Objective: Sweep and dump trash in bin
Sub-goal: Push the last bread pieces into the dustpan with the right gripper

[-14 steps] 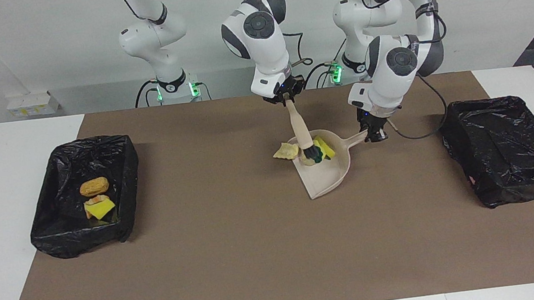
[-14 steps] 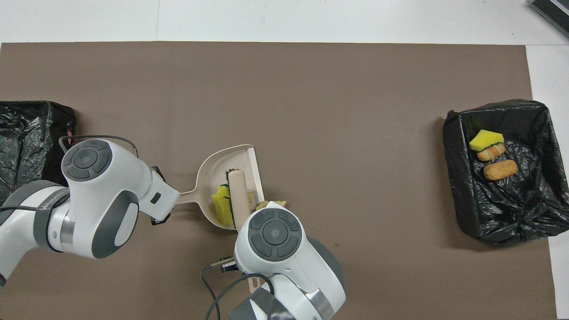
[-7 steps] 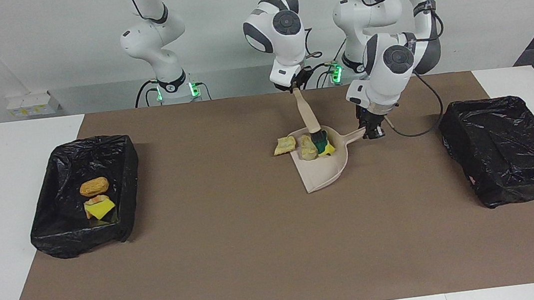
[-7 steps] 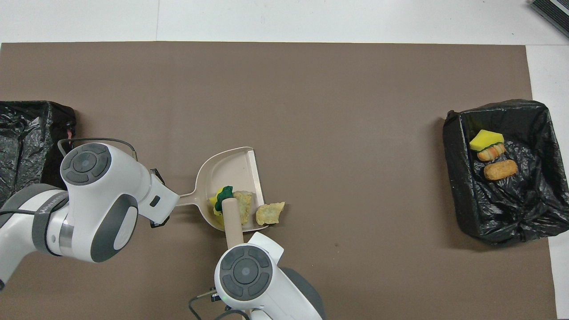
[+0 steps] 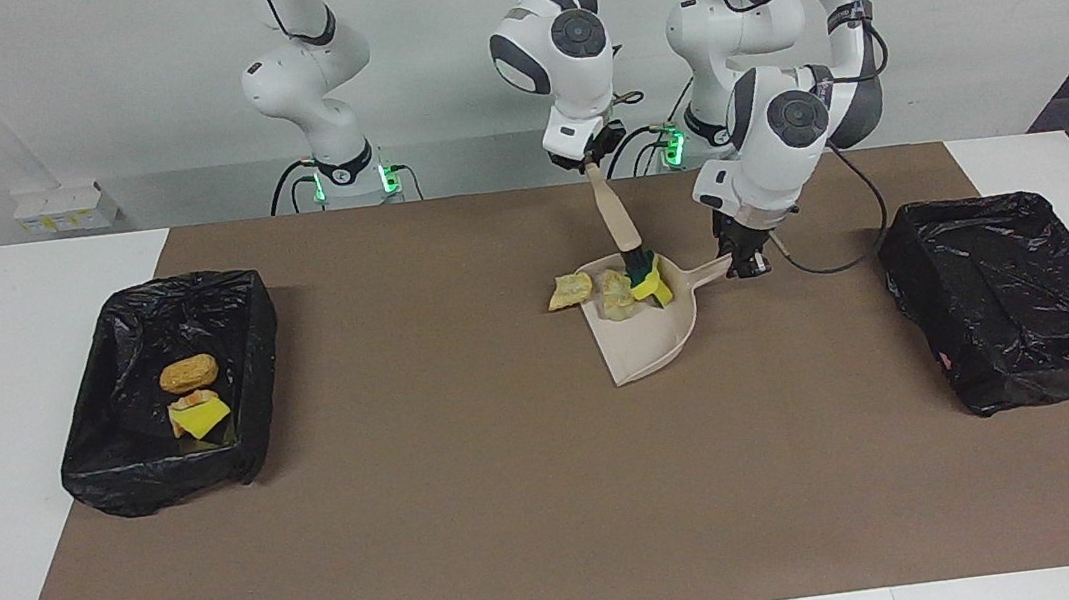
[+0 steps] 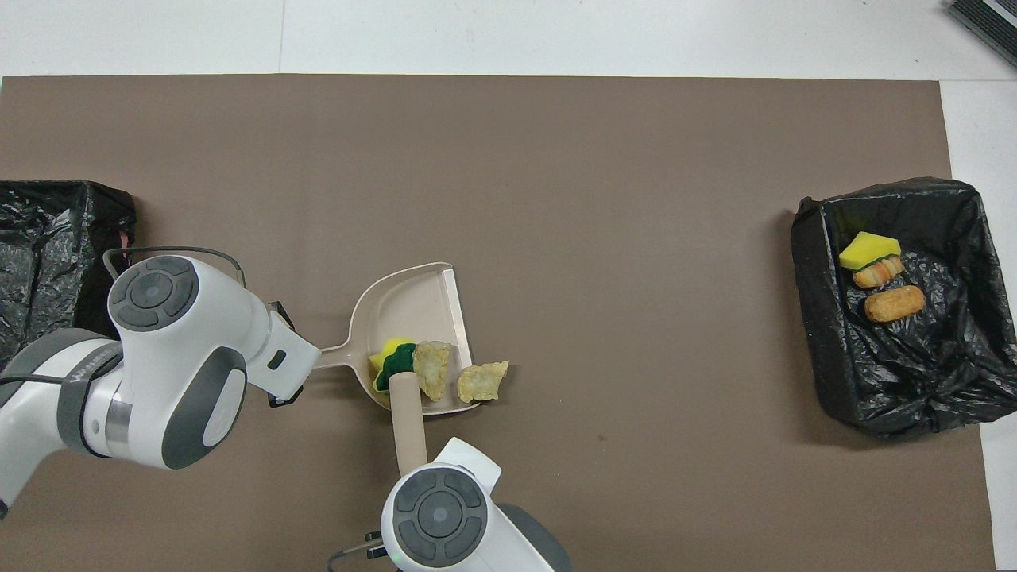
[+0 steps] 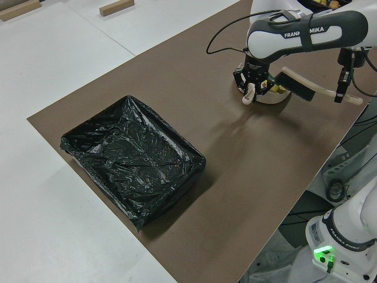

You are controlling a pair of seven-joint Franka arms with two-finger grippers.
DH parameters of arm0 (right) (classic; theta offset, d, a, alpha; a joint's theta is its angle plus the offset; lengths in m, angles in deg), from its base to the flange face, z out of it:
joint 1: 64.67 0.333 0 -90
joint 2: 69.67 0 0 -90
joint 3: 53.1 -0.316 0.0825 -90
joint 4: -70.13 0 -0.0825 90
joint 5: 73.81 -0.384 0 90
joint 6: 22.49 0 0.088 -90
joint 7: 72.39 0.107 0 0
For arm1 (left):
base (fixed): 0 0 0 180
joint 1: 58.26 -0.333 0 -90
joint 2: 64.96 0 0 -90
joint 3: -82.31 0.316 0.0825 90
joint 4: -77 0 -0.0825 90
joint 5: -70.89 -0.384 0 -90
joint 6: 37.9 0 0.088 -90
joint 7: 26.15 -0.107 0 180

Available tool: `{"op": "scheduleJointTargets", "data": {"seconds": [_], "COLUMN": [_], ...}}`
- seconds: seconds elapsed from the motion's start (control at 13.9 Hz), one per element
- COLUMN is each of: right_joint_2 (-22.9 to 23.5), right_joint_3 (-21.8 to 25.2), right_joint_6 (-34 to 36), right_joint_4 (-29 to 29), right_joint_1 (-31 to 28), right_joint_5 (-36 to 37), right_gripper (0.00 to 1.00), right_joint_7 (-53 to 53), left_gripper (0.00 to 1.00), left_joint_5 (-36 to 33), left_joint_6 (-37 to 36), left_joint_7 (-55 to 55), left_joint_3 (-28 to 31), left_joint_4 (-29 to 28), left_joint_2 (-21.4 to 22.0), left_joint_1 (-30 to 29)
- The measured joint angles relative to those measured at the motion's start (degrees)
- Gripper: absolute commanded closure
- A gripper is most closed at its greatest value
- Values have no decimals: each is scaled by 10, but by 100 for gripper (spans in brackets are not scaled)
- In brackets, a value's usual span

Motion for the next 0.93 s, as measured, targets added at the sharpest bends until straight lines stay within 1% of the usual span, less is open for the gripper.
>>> {"op": "scheduleJointTargets", "data": {"seconds": [0.22,0.5,0.72,0.93], "right_joint_2": [12,21,20,0], "right_joint_3": [0,-1,2,4], "right_joint_6": [-24,-62,-58,-8], "right_joint_4": [-1,2,16,27], "right_joint_1": [1,22,18,-11], "right_joint_5": [-5,-33,-34,-34], "right_gripper": [100,100,100,100], "right_joint_7": [0,12,18,18], "left_gripper": [100,100,100,100], "left_joint_5": [0,0,0,0], "left_joint_6": [0,0,0,0], "left_joint_7": [0,0,0,0], "left_joint_3": [0,0,0,0], "left_joint_4": [0,0,0,0], "left_joint_2": [0,0,0,0], "left_joint_1": [0,0,0,0]}}
